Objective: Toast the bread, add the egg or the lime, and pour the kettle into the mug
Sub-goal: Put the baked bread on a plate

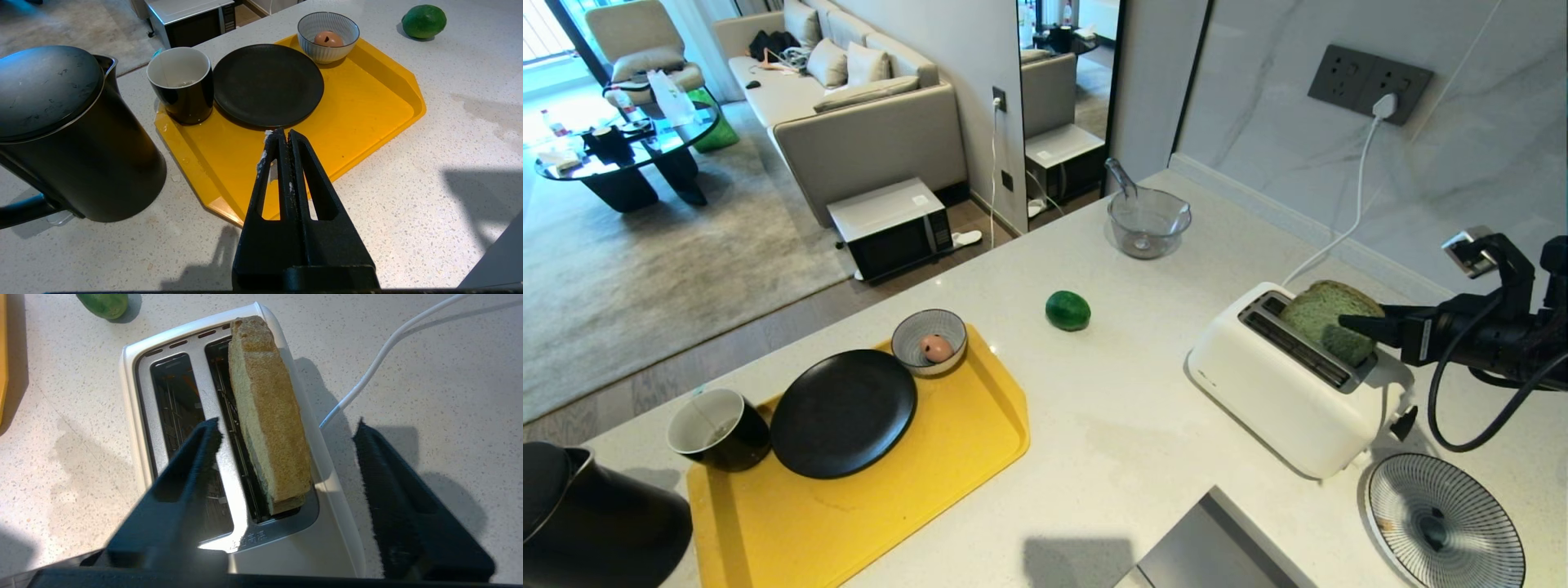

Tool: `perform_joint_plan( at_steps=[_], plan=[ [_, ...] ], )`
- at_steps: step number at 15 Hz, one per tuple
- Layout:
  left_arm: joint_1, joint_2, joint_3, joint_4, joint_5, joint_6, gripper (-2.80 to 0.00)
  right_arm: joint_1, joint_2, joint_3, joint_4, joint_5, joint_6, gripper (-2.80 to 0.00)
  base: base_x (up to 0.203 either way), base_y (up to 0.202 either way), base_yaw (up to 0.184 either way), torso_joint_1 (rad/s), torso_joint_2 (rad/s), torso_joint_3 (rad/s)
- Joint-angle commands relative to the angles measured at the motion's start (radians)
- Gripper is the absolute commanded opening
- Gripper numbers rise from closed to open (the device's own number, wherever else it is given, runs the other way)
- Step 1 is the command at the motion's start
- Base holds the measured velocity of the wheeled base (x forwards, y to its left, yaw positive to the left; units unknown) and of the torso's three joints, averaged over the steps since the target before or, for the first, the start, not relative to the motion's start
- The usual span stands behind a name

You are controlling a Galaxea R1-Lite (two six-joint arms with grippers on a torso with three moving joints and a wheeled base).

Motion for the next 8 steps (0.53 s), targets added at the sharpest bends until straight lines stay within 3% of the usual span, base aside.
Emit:
perform_joint_plan(
  at_steps=[1,8],
  plan=[
    [0.000,-0.002,0.014,0.000,0.000,0.000,-2.80,0.000,0.011,-0.006,-0.004,0.004,-0.001,-2.80,0.000,0.000,0.000,0.000,0.00,0.000],
    [0.000,-0.002,0.014,0.000,0.000,0.000,-2.80,0.006,-0.034,0.017,-0.004,0.005,-0.001,-2.80,0.000,0.000,0.000,0.000,0.00,0.000]
  ],
)
